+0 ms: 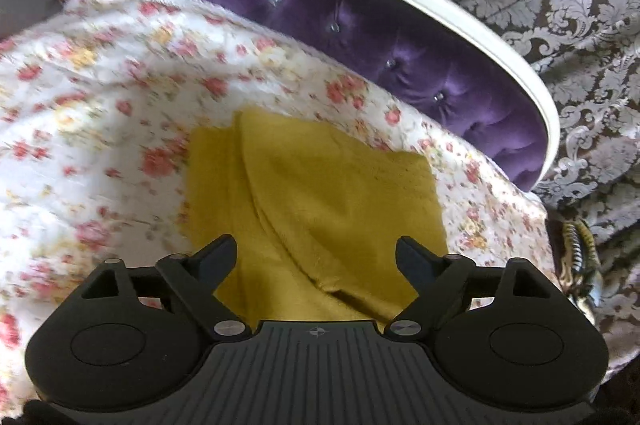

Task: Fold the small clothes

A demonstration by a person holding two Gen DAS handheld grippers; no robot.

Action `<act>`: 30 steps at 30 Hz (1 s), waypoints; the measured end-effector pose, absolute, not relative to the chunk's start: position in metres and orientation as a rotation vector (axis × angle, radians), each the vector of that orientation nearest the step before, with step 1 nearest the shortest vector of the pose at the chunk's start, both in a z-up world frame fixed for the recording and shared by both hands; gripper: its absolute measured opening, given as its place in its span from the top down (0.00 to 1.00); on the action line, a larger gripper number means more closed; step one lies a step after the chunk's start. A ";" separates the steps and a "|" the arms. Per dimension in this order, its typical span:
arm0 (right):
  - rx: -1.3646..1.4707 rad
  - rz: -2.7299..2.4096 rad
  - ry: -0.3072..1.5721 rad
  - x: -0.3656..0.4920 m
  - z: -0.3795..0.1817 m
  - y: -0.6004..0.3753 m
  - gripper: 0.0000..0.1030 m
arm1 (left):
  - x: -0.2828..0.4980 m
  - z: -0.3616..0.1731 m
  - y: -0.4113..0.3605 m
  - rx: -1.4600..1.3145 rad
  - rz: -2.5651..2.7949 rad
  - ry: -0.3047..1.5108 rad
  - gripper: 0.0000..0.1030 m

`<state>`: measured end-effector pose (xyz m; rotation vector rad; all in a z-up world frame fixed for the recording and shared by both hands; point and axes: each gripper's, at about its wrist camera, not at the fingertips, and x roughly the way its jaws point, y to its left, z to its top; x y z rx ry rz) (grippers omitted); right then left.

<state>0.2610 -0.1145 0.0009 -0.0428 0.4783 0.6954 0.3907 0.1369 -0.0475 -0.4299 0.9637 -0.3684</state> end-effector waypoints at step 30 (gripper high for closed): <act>-0.355 0.766 0.511 0.230 -0.037 -0.036 0.87 | 0.434 -0.079 0.156 -0.276 -0.201 0.926 0.87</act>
